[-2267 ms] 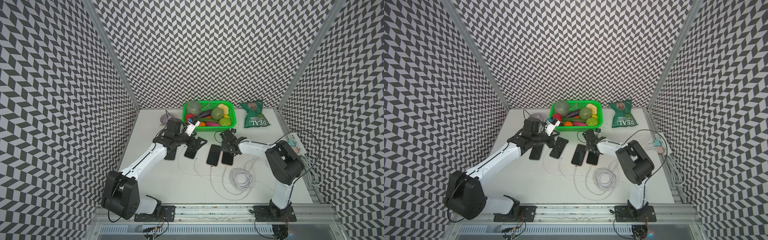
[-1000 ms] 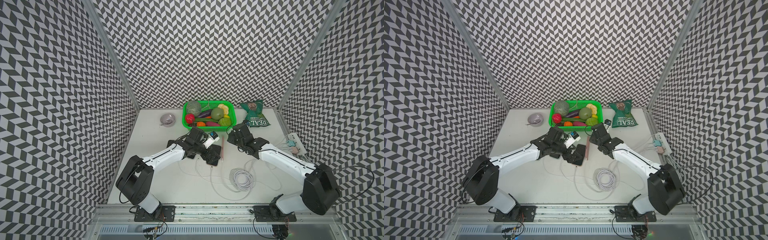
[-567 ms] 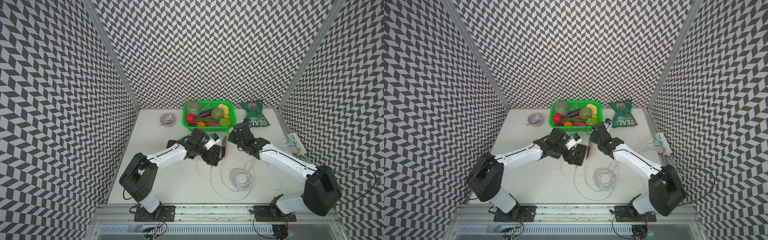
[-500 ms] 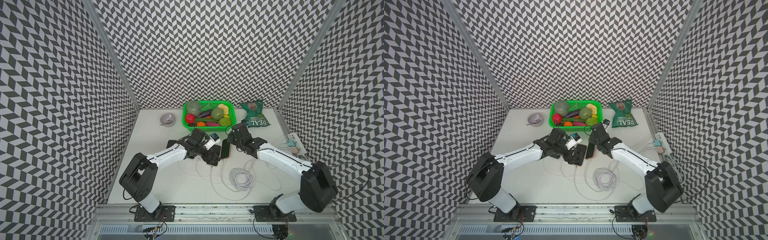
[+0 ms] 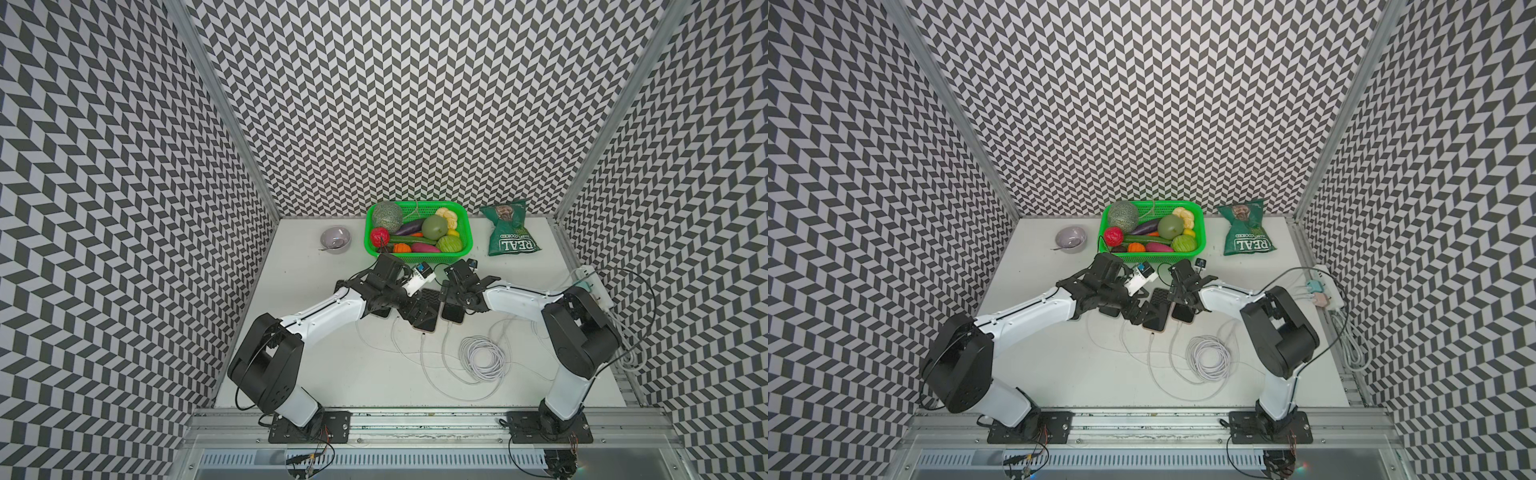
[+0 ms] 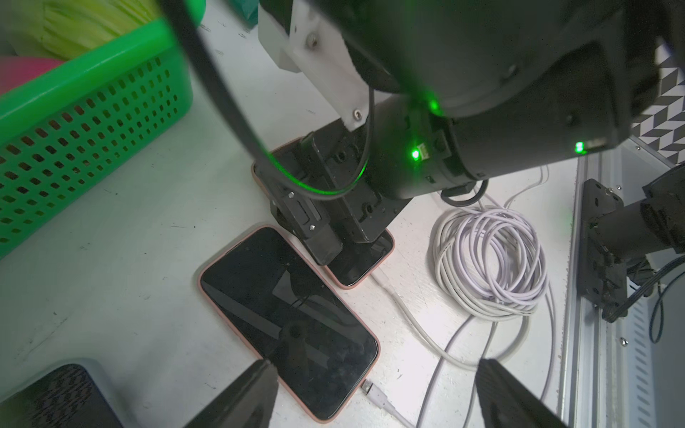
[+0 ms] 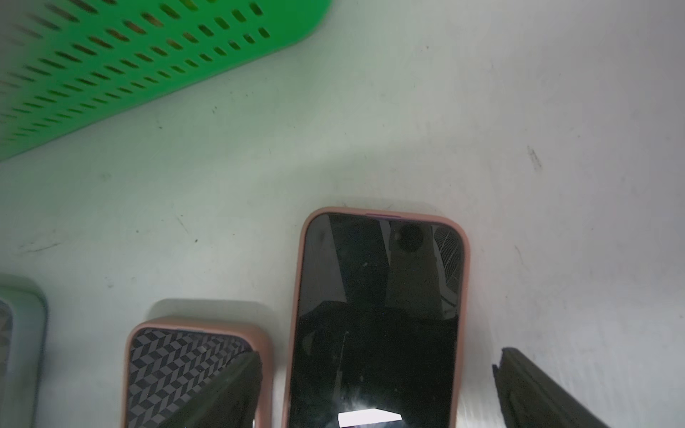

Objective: Unplug the charging cable from the phone
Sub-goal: Pick up the phone at the center of the board.

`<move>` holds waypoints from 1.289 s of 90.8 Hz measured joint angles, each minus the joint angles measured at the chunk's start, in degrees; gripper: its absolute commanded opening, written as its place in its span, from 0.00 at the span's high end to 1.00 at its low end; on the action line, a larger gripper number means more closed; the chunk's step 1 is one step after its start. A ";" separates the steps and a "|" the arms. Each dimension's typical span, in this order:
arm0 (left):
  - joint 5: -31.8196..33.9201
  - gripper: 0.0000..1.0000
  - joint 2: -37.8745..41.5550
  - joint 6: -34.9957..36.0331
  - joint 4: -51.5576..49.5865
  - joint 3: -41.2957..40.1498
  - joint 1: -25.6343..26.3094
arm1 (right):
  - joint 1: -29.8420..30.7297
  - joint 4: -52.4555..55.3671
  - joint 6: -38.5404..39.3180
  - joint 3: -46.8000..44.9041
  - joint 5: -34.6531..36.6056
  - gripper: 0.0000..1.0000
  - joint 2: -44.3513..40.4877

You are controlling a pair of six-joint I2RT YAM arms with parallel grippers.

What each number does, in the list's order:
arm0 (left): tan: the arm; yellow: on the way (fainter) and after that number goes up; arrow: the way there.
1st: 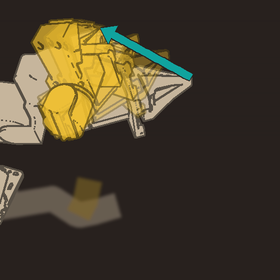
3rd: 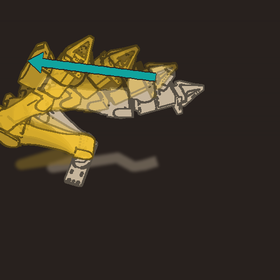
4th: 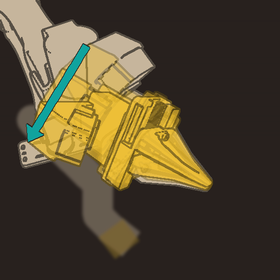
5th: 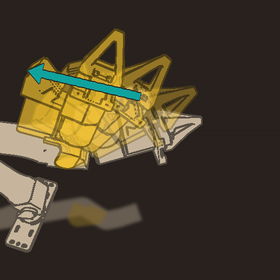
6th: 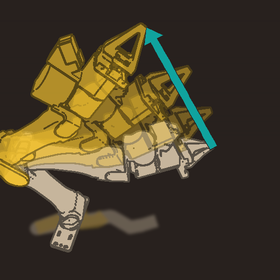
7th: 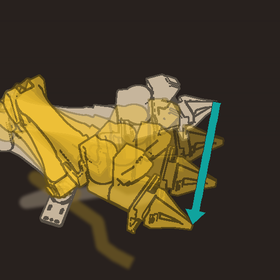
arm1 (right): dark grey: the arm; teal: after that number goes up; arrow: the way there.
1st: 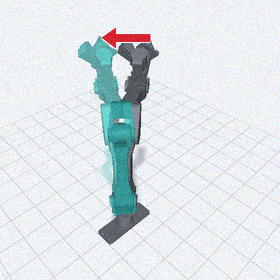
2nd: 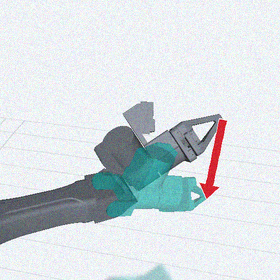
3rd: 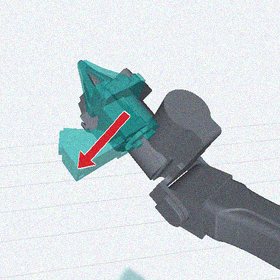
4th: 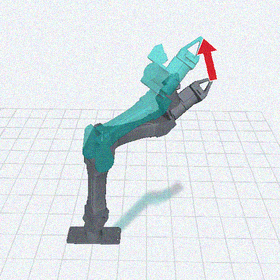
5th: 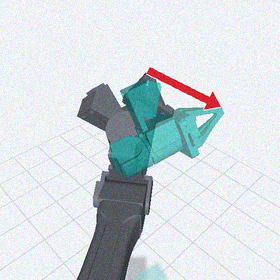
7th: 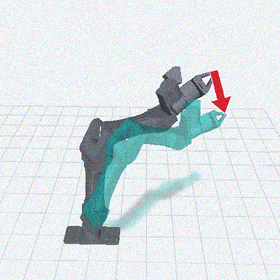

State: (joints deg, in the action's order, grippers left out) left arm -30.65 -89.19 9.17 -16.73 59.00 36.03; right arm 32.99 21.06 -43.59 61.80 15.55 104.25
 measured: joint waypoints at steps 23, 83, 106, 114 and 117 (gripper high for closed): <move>-0.04 0.11 0.07 0.24 -0.07 -0.07 -0.07 | -0.11 2.43 -3.41 3.15 0.57 0.02 2.73; -0.07 0.11 0.50 0.26 -0.55 -0.07 -0.07 | 0.94 10.19 -9.46 11.26 6.84 0.08 9.33; -0.04 0.11 0.50 0.26 -0.96 -0.07 -0.07 | 1.53 10.23 -9.99 11.10 7.72 0.20 9.46; -0.04 0.11 0.52 0.24 -0.98 -0.07 -0.07 | 1.64 9.92 -10.03 10.97 7.82 0.35 9.46; -0.04 0.11 0.50 0.24 -1.01 -0.07 -0.07 | 1.66 9.84 -9.99 10.95 7.82 0.41 9.46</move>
State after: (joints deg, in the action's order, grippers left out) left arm -30.70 -88.68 9.41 -17.74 58.94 35.97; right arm 34.65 30.89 -53.58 72.75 23.38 113.71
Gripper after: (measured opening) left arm 0.887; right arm 0.706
